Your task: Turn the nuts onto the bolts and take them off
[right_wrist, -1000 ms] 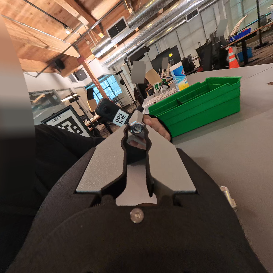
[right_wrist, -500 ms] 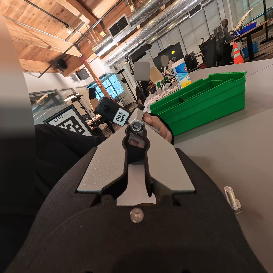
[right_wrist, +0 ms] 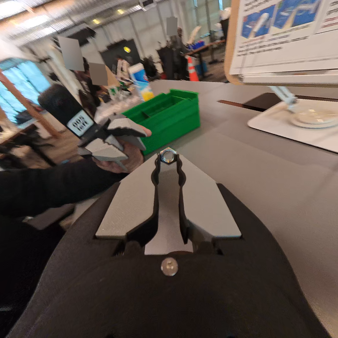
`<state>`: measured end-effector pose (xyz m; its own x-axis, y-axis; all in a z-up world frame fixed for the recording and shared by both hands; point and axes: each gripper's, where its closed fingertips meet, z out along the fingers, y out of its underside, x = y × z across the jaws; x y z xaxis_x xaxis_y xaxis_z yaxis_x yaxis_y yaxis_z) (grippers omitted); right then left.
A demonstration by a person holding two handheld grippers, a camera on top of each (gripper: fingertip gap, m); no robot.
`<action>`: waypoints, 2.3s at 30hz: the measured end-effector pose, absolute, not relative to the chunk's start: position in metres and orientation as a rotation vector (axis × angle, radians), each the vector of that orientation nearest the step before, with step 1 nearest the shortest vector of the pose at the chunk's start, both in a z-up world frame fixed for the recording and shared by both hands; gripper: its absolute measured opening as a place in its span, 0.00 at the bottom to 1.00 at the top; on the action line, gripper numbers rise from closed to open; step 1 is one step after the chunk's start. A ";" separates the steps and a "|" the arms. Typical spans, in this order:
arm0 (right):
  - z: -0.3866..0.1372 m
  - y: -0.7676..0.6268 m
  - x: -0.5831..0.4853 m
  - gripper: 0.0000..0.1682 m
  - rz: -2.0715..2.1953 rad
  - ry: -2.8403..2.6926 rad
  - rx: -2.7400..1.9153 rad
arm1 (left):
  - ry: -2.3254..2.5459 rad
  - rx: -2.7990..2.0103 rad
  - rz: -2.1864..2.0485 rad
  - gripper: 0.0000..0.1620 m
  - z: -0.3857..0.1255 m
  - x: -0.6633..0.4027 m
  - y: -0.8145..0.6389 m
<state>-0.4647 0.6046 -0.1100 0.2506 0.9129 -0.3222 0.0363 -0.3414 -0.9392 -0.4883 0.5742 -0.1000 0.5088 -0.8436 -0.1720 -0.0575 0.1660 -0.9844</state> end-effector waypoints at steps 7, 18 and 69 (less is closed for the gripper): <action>-0.154 0.636 -0.445 0.08 0.712 -0.982 -1.844 | 1.040 -1.815 -0.472 0.24 -0.208 -0.489 0.616; -0.222 0.614 -0.429 0.08 0.418 -1.341 -2.119 | 1.133 -2.010 -0.453 0.11 -0.240 -0.468 0.624; -0.199 0.600 -0.479 0.04 0.948 -1.126 -2.032 | 1.172 -1.849 -0.294 0.17 -0.228 -0.465 0.608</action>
<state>-0.4787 0.6000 -0.1985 0.3784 0.8798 -0.2878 0.4333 -0.4431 -0.7848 -0.4654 0.6080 -0.2282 0.5224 -0.8158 -0.2482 -0.6016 -0.1464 -0.7853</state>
